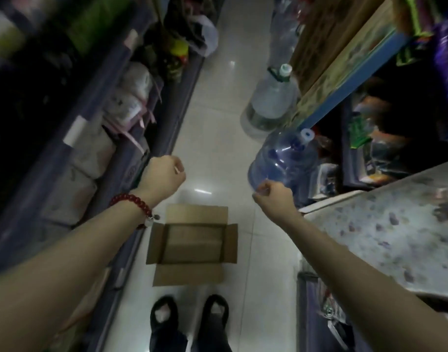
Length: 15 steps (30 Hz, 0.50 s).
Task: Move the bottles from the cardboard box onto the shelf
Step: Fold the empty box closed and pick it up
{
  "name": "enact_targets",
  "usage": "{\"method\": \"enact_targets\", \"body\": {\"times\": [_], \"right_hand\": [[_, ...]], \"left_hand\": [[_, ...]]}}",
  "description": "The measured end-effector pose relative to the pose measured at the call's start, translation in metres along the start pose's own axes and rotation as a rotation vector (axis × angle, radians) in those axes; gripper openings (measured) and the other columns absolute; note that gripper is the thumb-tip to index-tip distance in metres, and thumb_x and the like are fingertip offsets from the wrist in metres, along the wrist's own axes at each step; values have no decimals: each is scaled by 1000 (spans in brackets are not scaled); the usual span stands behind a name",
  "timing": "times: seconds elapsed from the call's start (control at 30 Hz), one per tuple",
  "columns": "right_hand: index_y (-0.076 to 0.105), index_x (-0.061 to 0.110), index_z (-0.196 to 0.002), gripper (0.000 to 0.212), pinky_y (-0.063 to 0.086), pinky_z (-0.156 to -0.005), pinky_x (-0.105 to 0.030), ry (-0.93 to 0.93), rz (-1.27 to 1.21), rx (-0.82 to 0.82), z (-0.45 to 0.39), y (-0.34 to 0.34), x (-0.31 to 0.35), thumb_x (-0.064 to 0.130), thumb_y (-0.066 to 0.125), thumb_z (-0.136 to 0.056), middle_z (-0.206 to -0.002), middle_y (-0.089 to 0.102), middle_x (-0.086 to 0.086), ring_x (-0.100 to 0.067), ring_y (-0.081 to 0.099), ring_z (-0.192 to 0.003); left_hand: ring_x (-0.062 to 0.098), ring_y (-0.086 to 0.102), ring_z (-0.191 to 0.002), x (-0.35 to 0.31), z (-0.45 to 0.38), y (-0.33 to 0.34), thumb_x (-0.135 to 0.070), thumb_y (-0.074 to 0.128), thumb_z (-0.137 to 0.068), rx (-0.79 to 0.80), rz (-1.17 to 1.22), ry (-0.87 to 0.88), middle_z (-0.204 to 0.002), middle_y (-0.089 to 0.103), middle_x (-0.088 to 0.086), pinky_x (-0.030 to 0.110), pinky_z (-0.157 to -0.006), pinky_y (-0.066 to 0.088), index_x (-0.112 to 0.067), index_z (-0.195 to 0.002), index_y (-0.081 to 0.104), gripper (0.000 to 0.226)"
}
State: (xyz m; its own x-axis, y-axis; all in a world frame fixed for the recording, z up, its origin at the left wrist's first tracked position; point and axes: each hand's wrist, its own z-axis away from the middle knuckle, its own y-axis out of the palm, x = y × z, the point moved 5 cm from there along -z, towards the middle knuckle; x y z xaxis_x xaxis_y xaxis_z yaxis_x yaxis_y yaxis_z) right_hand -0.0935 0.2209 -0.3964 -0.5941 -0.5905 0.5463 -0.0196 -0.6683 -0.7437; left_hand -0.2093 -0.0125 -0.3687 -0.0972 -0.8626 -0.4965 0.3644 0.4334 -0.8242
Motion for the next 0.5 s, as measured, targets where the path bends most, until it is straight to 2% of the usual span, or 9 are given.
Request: {"method": "enact_targets", "body": {"times": [0.1,0.23,0.3,0.4,0.5], "right_hand": [[65,9,-105,20,35,-56,-12,14,-6,68,-15,58,-39,21,62,-88,-90,63,-3,-10,55,-75],[65,10,-105,19,35,-58,-7,34,-42,94,-30,125,-85,23,59,-92,-90,61,3,-6,55,-75],[65,13,-103,17,36,-59,-8,43,-85,92,-37,154,-103,24,58,-92,-92,63,3,-2,55,-74],[63,19,-99,13,41,-65,-14,53,-152,101,-48,201,-129,29,57,-92,-90,64,7,-6,60,-82],[60,22,-99,12,44,-69,-20,50,-184,79,-58,245,-155,32,56,-92,-92,62,8,-8,59,-85]], "left_hand": [[30,62,-79,60,-7,56,-16,54,-87,55,-13,-93,-92,69,17,28,-65,42,-12,-83,65,12],[31,65,-85,128,-9,121,-15,56,-87,96,13,-205,-92,71,16,32,-68,52,-9,-88,69,14],[31,65,-88,154,-11,146,-16,58,-87,91,38,-237,-92,71,16,36,-75,55,-9,-90,69,13],[28,64,-94,187,-18,181,-18,60,-87,74,59,-225,-99,69,14,38,-83,53,-8,-99,67,17],[27,62,-95,219,-25,215,-21,59,-89,51,16,-202,-109,64,15,36,-84,51,-8,-108,65,24]]}}
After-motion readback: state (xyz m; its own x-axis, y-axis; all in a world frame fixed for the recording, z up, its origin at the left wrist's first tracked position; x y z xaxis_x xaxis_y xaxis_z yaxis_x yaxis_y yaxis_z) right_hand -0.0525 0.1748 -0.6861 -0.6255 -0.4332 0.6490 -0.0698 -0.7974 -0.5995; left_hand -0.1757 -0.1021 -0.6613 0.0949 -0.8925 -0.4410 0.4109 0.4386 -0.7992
